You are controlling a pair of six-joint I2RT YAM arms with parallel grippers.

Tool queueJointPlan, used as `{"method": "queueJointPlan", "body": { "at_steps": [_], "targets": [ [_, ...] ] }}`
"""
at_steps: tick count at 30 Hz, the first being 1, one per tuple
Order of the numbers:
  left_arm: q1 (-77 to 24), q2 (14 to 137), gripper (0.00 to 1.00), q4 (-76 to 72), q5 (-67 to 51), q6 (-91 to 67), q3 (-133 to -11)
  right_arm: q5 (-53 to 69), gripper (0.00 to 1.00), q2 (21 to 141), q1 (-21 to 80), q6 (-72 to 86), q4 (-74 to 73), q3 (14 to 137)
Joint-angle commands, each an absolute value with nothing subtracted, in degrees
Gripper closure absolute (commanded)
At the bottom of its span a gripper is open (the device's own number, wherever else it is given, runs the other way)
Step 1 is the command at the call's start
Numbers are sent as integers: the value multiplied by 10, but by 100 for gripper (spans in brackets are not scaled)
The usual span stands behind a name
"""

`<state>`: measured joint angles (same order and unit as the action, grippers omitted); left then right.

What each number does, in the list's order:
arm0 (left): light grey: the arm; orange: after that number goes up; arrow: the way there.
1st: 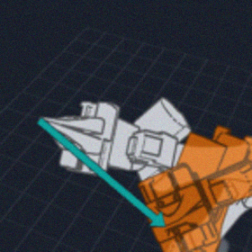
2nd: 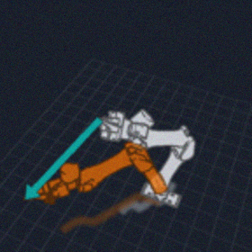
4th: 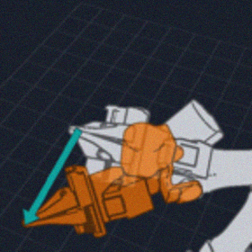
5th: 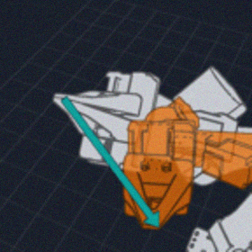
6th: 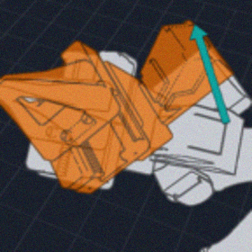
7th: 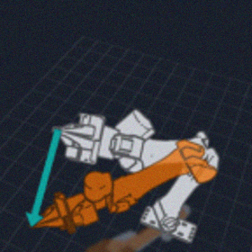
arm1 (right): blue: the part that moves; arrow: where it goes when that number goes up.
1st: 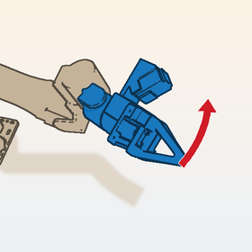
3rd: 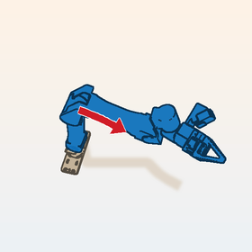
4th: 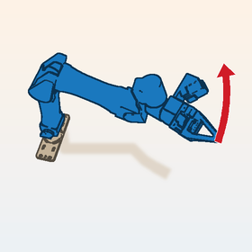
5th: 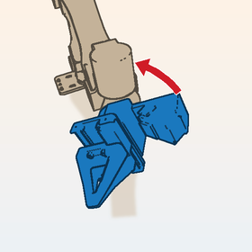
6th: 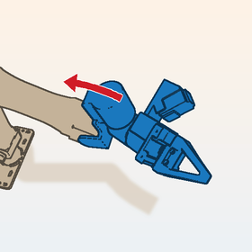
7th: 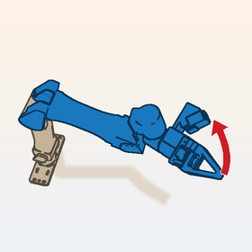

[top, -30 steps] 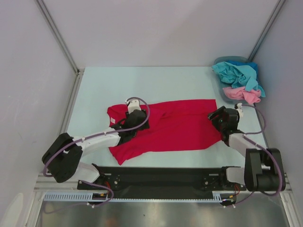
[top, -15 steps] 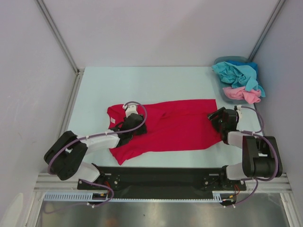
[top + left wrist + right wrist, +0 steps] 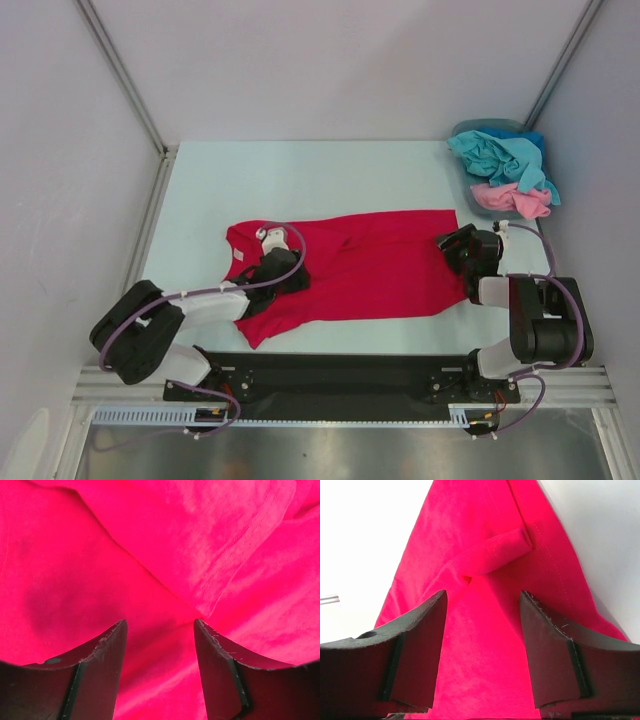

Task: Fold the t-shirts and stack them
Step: Flatten the tshirt out

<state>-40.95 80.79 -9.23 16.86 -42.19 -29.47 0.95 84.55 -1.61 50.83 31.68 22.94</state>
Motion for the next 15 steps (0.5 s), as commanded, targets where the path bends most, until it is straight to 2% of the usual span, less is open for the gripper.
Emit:
{"method": "queueJointPlan", "body": {
  "at_steps": [1, 6, 15],
  "targets": [
    [-406, 779, 38, -127, 162, -438, -277, 10, 37, 847, -15, 512, 356, 225],
    [-406, 791, 37, -169, 162, -435, -262, 11, 37, 840, -8, 507, 364, 222],
    [-406, 847, 38, -190, 147, -431, -313, 11, 37, 835, -5, 499, 364, 220]
  ]
}}
